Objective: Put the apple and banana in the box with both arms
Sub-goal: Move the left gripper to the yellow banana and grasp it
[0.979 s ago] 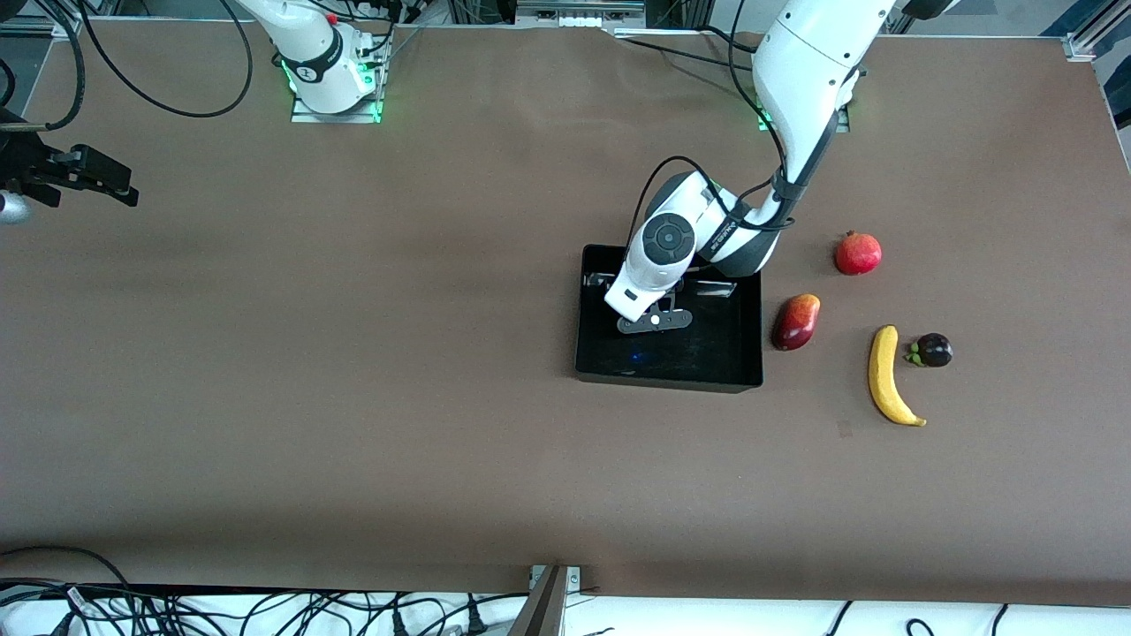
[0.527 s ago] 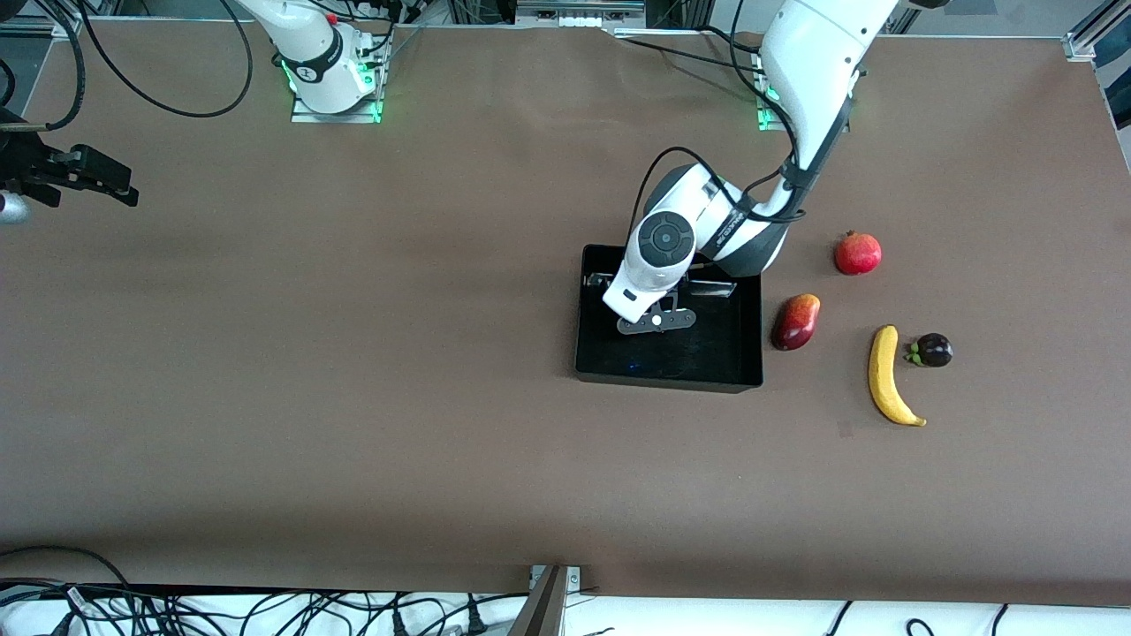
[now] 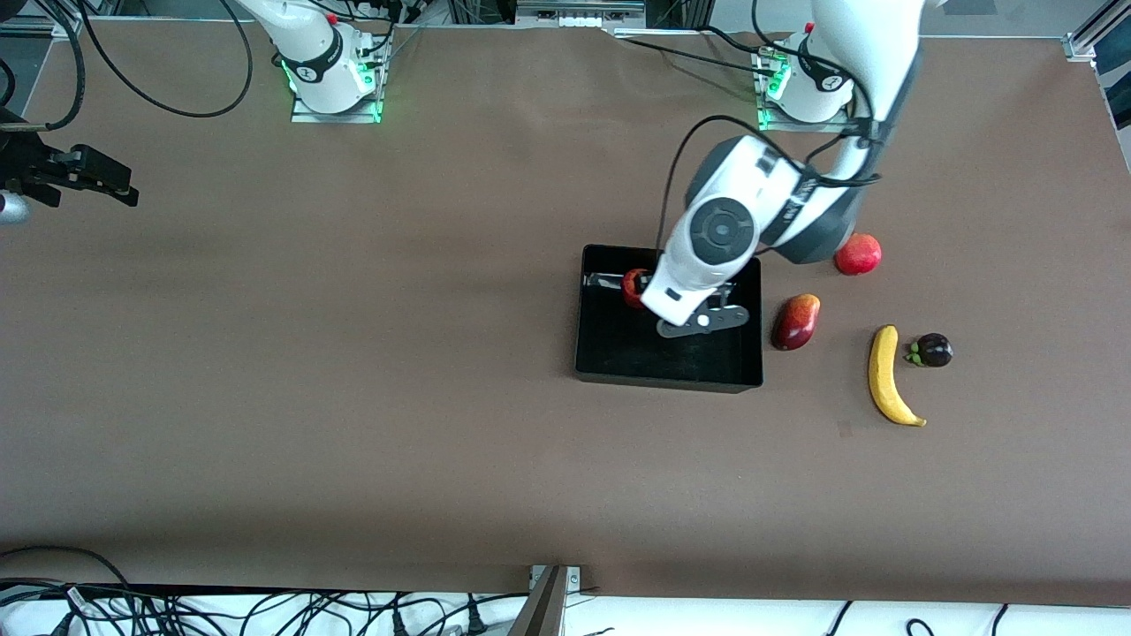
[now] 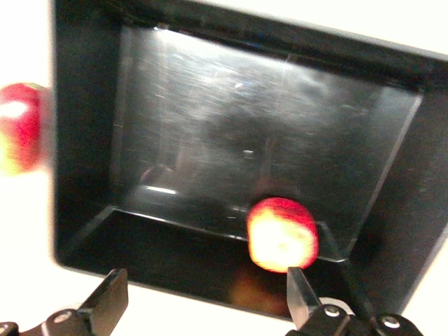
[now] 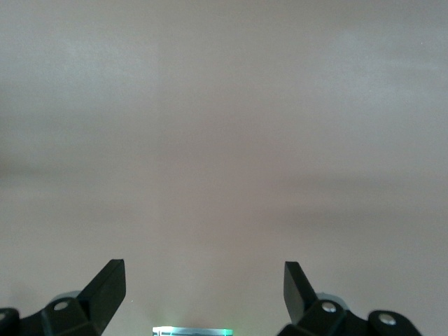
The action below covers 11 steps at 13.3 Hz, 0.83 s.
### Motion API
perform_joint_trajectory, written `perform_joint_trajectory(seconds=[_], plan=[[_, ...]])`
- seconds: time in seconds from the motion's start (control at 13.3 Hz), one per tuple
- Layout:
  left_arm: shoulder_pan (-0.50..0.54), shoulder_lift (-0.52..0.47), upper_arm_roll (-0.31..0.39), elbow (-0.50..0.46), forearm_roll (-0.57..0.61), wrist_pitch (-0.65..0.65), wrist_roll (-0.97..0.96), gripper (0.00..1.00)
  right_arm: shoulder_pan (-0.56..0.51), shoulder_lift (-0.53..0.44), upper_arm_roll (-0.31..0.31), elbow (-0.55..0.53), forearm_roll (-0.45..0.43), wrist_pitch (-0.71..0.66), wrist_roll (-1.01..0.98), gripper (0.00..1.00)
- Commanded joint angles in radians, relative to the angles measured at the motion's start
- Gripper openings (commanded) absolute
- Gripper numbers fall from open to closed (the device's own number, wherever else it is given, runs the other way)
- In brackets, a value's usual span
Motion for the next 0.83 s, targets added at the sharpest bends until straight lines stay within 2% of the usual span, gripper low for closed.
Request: perform_joint_trajectory(seconds=[0.0, 0.3, 0.53, 0.75], plan=[[0.072, -0.043, 0.065, 0.006, -0.028, -0.089, 0.17, 1.0, 0.004, 0.0, -0.004, 0.009, 0.018, -0.013, 0.006, 1.0], [0.256, -0.026, 0.097, 0.006, -0.007, -0.082, 0.456, 1.0, 0.002, 0.0, -0.004, 0.009, 0.018, -0.013, 0.006, 1.0], [0.3, 0.017, 0.155, 0.001, 0.039, -0.028, 0.621, 1.0, 0.004, 0.0, -0.004, 0.009, 0.018, -0.013, 0.006, 1.0], [0.351, 0.098, 0.155, 0.001, 0.096, 0.087, 0.673, 1.0, 0.004, 0.0, -0.004, 0.009, 0.018, -0.013, 0.006, 1.0]])
